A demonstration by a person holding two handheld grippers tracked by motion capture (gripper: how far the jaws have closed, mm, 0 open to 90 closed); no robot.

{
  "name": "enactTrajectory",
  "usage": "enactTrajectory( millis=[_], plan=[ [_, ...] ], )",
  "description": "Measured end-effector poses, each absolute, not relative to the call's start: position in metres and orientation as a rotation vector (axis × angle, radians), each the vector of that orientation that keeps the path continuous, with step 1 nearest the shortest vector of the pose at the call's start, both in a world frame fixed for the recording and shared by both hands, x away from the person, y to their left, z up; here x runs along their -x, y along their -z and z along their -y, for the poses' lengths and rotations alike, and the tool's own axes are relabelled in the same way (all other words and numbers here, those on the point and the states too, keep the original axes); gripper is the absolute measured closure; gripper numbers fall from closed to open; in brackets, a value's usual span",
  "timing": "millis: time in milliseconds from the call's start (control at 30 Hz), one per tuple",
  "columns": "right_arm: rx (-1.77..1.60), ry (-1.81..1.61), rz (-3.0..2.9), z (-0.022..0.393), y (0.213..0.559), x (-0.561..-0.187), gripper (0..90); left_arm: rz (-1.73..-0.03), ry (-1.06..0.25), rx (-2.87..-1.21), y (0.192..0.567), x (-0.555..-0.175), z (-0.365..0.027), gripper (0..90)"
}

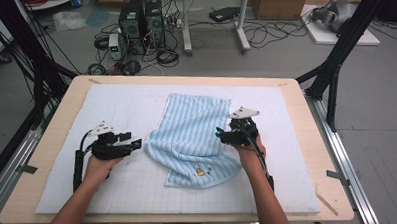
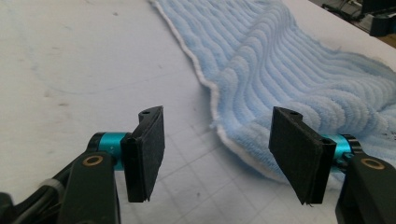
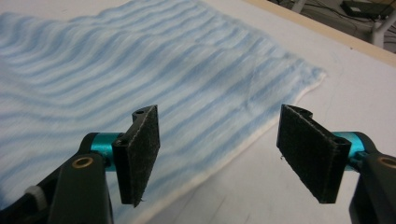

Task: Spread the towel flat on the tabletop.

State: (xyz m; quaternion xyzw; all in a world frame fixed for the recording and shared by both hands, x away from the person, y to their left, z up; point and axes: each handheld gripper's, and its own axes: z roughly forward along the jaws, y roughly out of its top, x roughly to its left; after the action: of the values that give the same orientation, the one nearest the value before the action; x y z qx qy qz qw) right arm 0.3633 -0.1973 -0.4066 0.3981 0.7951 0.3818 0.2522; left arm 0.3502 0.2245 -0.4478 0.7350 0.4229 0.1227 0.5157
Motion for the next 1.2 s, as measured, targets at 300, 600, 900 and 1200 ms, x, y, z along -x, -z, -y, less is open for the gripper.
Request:
enactTrajectory(
  millis=[300,600,900,1200],
  plan=[
    [-1.103,-1.124,-2.154,0.211,0.427,-0.333,29.6,-1.01,-0.287,-1.896,0.446,-0.378,-0.187,36.1],
    [-1.11,-1.137,-2.159,0.214,0.432,-0.333,29.5,-0.971,-0.394,-2.049,0.448,-0.395,-0.159,51.4],
    [-1.103,-1.128,-2.193,0.207,0.437,-0.335,29.7,-1.04,-0.455,-1.995,0.449,-0.413,-0.174,85.0],
    [-1.115,-1.144,-2.21,0.197,0.44,-0.338,29.8,-1.166,-0.496,-1.863,0.447,-0.434,-0.214,85.2]
  ],
)
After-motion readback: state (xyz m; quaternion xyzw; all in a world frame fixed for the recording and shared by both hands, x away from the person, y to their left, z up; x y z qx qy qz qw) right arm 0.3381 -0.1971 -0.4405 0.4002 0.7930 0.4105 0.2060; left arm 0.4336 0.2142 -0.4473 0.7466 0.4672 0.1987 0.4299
